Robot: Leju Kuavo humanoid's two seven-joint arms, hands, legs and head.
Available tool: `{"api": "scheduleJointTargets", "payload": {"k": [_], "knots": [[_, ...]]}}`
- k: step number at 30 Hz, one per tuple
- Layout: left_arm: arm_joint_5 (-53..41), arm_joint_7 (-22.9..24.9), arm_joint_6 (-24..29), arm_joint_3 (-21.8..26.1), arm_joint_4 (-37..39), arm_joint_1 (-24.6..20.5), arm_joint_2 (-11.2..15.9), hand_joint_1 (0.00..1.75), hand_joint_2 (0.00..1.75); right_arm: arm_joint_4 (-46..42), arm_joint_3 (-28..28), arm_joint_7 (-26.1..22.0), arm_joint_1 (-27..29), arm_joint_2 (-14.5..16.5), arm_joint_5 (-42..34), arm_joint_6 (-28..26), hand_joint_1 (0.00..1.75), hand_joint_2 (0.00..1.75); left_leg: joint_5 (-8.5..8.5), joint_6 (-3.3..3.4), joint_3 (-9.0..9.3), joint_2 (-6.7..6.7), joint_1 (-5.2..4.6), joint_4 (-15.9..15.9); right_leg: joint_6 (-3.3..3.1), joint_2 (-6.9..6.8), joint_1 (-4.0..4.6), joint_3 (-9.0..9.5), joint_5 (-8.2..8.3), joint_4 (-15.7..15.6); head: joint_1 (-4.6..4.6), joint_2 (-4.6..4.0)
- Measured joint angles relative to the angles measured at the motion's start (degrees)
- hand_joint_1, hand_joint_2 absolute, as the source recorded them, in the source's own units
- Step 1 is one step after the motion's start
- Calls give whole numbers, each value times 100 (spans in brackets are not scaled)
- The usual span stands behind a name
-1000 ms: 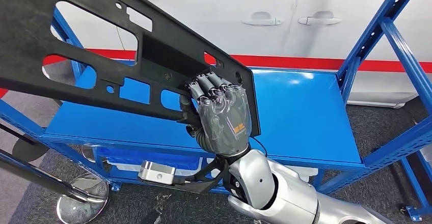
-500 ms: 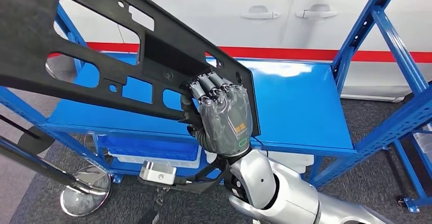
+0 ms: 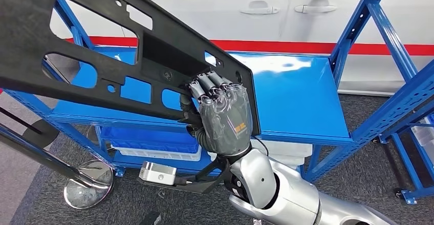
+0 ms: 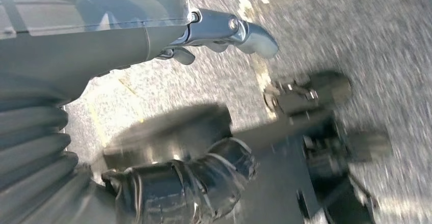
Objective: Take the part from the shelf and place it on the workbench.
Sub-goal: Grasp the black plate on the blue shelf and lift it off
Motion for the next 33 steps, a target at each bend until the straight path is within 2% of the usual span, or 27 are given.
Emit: {"api": "scheduleJointTargets", "payload": {"k": [1, 2, 4, 5, 6, 7, 9, 11, 13, 15, 16, 17, 19, 20, 21, 22, 23, 25, 26, 27, 30, 31, 32, 33], "knots": [[1, 2, -1, -1, 0, 0, 3, 0, 175, 0, 0, 0, 0, -3, -2, -4, 175, 175, 66, 25, -3, 13, 22, -65, 31, 3, 6, -43, -95, 93, 10, 0], [1, 4, -1, -1, 0, -3, 3, 0, 175, 1, 0, 0, 1, -5, -4, -7, 175, 175, 127, 42, -17, 28, 45, -119, 60, 7, 8, -129, -265, 299, 21, 0], [1, 8, -1, -3, 0, -6, 5, 0, 175, 3, 0, 0, 12, -11, -7, -12, 175, 175, 191, 62, -110, 41, 53, -112, 115, 7, -18, -386, -702, 978, 38, 0], [1, 13, -1, -3, 0, -5, 6, 0, 175, 7, 0, 0, 24, -16, -10, -13, 175, 175, 207, 56, -169, 42, 56, -81, 137, 6, -33, -488, -845, 1283, 38, 0], [2, 16, -2, -4, 0, -3, 5, 0, 175, 10, 0, 0, 37, -22, -14, -14, 175, 175, 220, 45, -233, 42, 63, -36, 158, 5, -49, -509, -886, 1429, 39, 0], [2, 20, -3, -4, 0, 0, 4, 0, 175, 14, -1, 0, 45, -27, -19, -14, 175, 175, 228, 35, -297, 42, 73, 16, 177, 3, -64, -429, -826, 1367, 39, 0], [2, 21, -4, -5, 0, 3, 0, 0, 175, 15, -1, 0, 51, -33, -25, -14, 175, 175, 221, -11, -425, 39, 104, 155, 205, 1, -90, -30, -568, 730, 40, 0], [2, 21, -2, -6, 1, 1, 6, 0, 175, 13, -1, -1, 52, -34, -27, -14, 175, 175, 206, -86, -546, 33, 102, 301, 174, 24, -83, 219, -420, 240, 37, 0], [2, 25, 0, -6, 2, 1, 13, 0, 175, 11, -2, 1, 62, -34, -33, -14, 175, 175, 228, -155, -617, 26, 88, 365, 91, 50, -56, 184, -387, 213, 32, 0], [3, 29, 1, -7, 2, 8, 14, 0, 175, 11, -2, 3, 67, -34, -42, -14, 175, 175, 229, -208, -657, 21, 100, 380, -3, 44, -66, 141, -336, 211, 30, 0], [4, 30, -1, -7, 2, 10, 13, 0, 175, 11, -2, 3, 64, -33, -45, -14, 175, 175, 149, -236, -699, 20, 106, 455, -48, 37, -75, 124, -306, 200, 22, 0], [4, 30, -3, -8, 2, 10, 12, 0, 175, 10, -2, 2, 60, -33, -46, -14, 175, 175, 0, -261, -776, 18, 113, 637, -88, 28, -86, 105, -275, 188, 13, 0], [4, 30, -5, -10, 2, 9, 10, 0, 175, 9, -2, 0, 62, -32, -48, -13, 175, 175, -420, -309, -1020, 19, 125, 1304, -131, 16, -78, 49, -225, 182, -3, 0], [4, 30, -4, -10, 2, 11, 10, 0, 175, 9, -2, 0, 67, -32, -48, -13, 175, 175, -579, -320, -1134, 19, 128, 1642, -137, 13, -69, 14, -199, 183, -4, 0], [4, 30, -4, -10, 2, 14, 10, 0, 175, 9, -2, 0, 72, -32, -49, -12, 175, 175, -650, -321, -1181, 19, 129, 1843, -139, 12, -61, -21, -172, 184, -4, 0], [4, 30, -4, -11, 2, 17, 10, 0, 175, 9, -2, 0, 75, -32, -49, -12, 175, 175, -619, -310, -1128, 19, 128, 1839, -137, 12, -57, -53, -146, 185, -5, 0], [4, 30, -4, -11, 2, 19, 10, 0, 175, 9, -2, 0, 75, -32, -49, -12, 175, 175, -495, -289, -958, 18, 125, 1603, -131, 14, -53, -78, -121, 185, -6, 0], [4, 30, -4, -13, 2, 9, 11, 0, 175, 8, -3, 0, 70, -31, -50, -12, 175, 175, -232, -227, -464, 10, 108, 805, -99, 17, -50, -107, -77, 181, -4, 0], [4, 30, -4, -13, 2, 2, 13, 0, 175, 8, -3, 0, 67, -30, -50, -12, 175, 175, -155, -199, -283, 2, 88, 491, -71, 17, -49, -117, -52, 174, -4, 0], [4, 30, -4, -14, 2, -4, 14, 0, 175, 7, -3, 0, 66, -29, -51, -12, 175, 175, -128, -175, -191, -7, 67, 313, -38, 14, -50, -126, -23, 161, -4, 0], [5, 33, -4, -17, 2, 5, 14, 0, 175, 8, -4, 0, 67, -31, -51, -12, 175, 175, -26, -103, -205, -8, 53, 209, 67, 10, -49, -144, 58, 97, 0, 0], [5, 35, -4, -18, 2, 9, 10, 0, 175, 8, -4, 0, 64, -32, -52, -12, 175, 175, 32, -67, -217, 3, 66, 167, 97, 10, -44, -171, -1, 139, 4, 0], [5, 37, -4, -19, 2, 9, 7, 0, 175, 9, -4, 0, 62, -33, -52, -12, 175, 175, 91, -29, -237, 16, 81, 124, 118, 12, -36, -234, -137, 286, 9, 0], [4, 38, -4, -19, 2, 6, 4, 0, 175, 9, -4, -1, 62, -34, -53, -12, 175, 175, 134, 2, -267, 29, 92, 103, 130, 11, -32, -337, -343, 552, 15, 0]]}}
